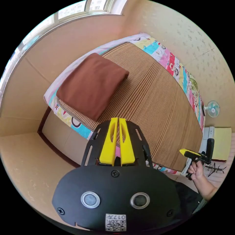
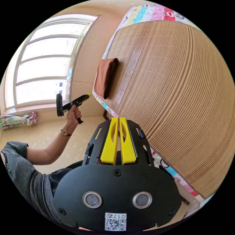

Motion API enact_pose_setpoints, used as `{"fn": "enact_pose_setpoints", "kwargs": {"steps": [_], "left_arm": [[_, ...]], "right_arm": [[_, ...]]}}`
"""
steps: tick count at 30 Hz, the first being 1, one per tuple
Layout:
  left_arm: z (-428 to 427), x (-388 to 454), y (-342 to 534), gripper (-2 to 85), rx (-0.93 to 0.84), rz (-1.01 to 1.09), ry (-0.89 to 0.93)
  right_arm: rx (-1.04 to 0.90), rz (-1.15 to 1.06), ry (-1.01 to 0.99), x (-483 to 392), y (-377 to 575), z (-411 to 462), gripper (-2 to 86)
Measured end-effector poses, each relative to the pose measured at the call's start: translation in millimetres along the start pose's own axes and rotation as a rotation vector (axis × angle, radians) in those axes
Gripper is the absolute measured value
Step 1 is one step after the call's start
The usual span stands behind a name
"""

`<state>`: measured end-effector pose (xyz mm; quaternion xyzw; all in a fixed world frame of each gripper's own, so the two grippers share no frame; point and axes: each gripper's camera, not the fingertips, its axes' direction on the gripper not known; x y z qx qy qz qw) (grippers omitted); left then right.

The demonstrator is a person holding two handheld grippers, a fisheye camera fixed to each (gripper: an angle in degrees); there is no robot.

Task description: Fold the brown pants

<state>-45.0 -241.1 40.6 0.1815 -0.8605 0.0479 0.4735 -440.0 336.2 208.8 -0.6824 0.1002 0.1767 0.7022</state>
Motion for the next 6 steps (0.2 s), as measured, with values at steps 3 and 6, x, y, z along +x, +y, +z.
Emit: {"fn": "enact_pose_setpoints", "kwargs": {"steps": [3,6], "left_arm": [[45,89,61,-0.1,-0.072,0.228,0.144],[59,185,94,-0.4,-0.061,0.545,0.286]], "right_arm": [[0.09,0.236,0.122,47,70,-64,0.5],[0.312,0.4,0.226,51,146,-137,0.5]]}}
